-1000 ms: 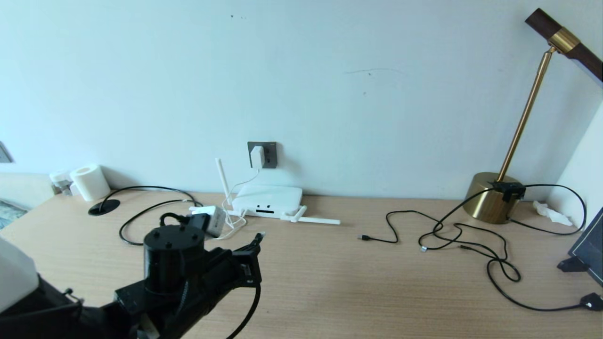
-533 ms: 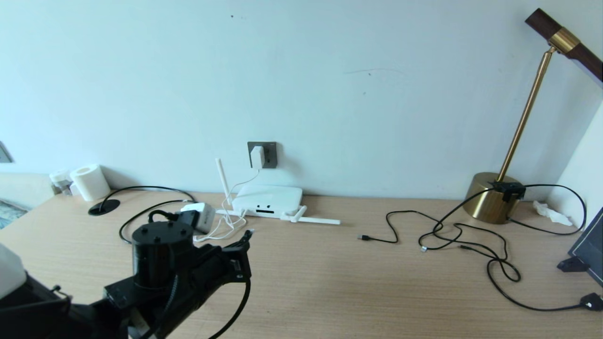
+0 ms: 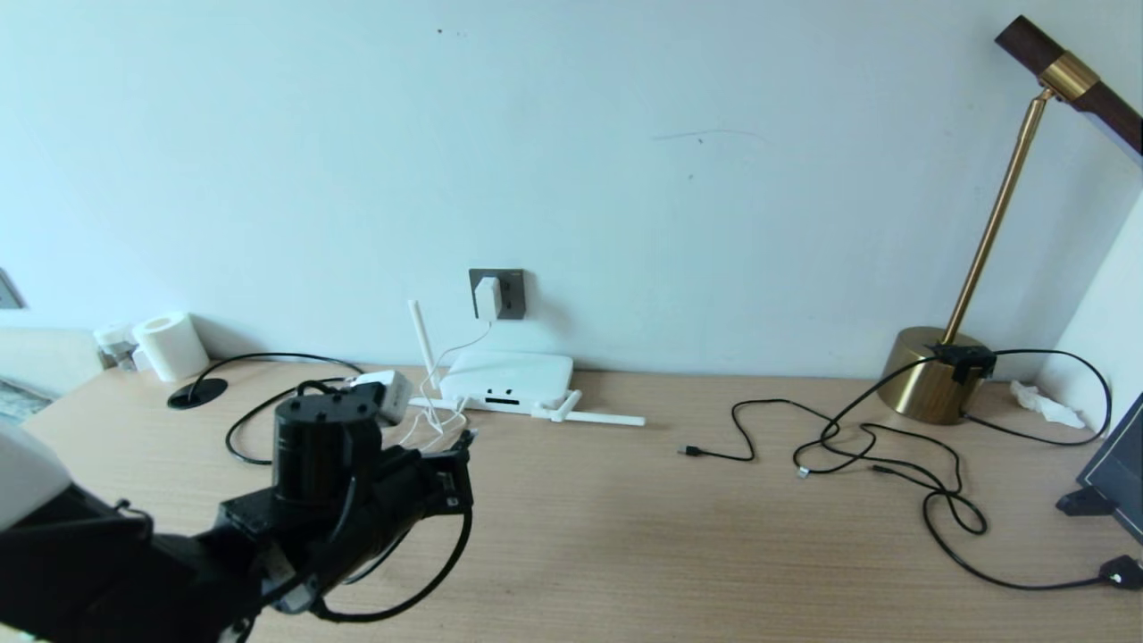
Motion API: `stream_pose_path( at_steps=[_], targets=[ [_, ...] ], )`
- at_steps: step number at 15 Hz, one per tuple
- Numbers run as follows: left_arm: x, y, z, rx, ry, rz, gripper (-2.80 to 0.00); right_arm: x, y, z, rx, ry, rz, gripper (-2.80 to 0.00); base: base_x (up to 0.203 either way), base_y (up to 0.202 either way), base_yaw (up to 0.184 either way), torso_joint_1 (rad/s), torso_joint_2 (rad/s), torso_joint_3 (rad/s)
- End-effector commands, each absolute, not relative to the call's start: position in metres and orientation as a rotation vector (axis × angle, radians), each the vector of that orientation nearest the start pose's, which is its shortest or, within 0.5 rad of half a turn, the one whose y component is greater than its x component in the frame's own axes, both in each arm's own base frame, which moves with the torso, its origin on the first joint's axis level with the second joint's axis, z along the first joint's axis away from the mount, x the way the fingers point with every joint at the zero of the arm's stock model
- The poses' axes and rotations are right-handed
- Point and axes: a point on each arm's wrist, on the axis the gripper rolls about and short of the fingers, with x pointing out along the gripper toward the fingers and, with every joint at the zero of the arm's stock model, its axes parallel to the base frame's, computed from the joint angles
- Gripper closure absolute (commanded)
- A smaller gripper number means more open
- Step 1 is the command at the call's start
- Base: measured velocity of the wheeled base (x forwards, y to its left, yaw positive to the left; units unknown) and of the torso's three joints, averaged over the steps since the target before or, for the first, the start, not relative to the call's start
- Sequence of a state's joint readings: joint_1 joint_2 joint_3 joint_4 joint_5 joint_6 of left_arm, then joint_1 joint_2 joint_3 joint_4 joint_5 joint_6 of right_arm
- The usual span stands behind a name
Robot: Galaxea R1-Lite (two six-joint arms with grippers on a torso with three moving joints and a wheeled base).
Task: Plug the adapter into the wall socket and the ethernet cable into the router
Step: Align cable and router interface
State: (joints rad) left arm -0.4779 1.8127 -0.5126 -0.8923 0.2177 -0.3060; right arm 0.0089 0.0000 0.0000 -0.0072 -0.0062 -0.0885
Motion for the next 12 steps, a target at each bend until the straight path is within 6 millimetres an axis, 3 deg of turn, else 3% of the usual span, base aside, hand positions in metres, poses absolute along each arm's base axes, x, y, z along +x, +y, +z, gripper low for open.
stream_pose_path(
  at_steps=[1,5,8,12],
  targets=[
    [0.277,-0.125,0.1,-0.171,0.451,-0.191,0.0,-0.022,0.0,0.075,-0.089,-0.003,0.003,-2.8,0.0,0.0,0.0,0.0,0.0,0.0],
    [0.31,-0.127,0.085,-0.159,0.536,-0.164,0.0,-0.022,0.0,0.075,-0.089,-0.003,0.003,-2.8,0.0,0.0,0.0,0.0,0.0,0.0],
    [0.316,-0.129,0.086,-0.147,0.665,-0.148,0.0,-0.022,0.0,0.075,-0.09,-0.002,0.003,-2.8,0.0,0.0,0.0,0.0,0.0,0.0],
    [0.325,-0.136,0.093,-0.233,0.708,-0.112,0.0,-0.022,0.0,0.075,-0.089,-0.003,0.003,-2.8,0.0,0.0,0.0,0.0,0.0,0.0]
  ],
)
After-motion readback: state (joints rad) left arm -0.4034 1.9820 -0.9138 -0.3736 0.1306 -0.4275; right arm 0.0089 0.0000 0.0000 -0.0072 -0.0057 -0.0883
